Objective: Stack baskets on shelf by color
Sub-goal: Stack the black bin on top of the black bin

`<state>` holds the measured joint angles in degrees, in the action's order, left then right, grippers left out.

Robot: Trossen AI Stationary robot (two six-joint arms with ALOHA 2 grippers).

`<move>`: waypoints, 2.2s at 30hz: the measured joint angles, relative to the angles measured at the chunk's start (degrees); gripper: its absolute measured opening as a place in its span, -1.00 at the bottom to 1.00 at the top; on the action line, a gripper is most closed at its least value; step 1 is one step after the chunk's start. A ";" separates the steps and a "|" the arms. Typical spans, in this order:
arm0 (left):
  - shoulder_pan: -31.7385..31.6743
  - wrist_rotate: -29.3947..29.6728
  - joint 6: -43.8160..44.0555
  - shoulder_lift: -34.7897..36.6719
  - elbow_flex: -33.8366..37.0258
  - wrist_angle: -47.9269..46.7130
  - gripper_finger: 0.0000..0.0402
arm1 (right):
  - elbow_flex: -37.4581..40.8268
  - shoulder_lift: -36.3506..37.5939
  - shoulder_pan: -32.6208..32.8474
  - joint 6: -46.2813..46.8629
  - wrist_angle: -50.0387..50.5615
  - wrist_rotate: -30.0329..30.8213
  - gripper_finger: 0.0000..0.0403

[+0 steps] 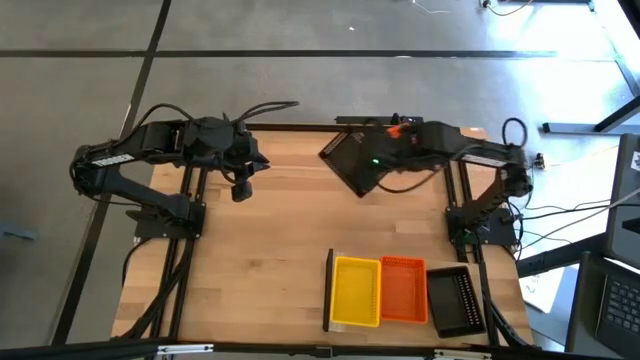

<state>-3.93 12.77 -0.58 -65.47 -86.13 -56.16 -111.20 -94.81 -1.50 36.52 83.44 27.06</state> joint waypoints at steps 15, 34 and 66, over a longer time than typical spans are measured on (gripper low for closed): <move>0.00 0.00 1.75 -0.02 0.00 0.61 -0.77 | 1.80 16.90 11.56 12.40 6.67 2.40 -1.00; -0.08 4.19 4.38 -0.26 0.02 3.60 -0.77 | 13.59 36.63 15.98 -15.45 6.63 -39.97 -1.00; -0.08 -11.99 9.57 -0.26 0.02 19.19 -0.77 | 29.79 33.77 16.07 -83.99 6.47 -52.53 -1.00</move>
<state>-4.01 0.78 8.99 -65.73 -86.11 -36.97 -81.41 -61.04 14.57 -47.47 89.91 -25.47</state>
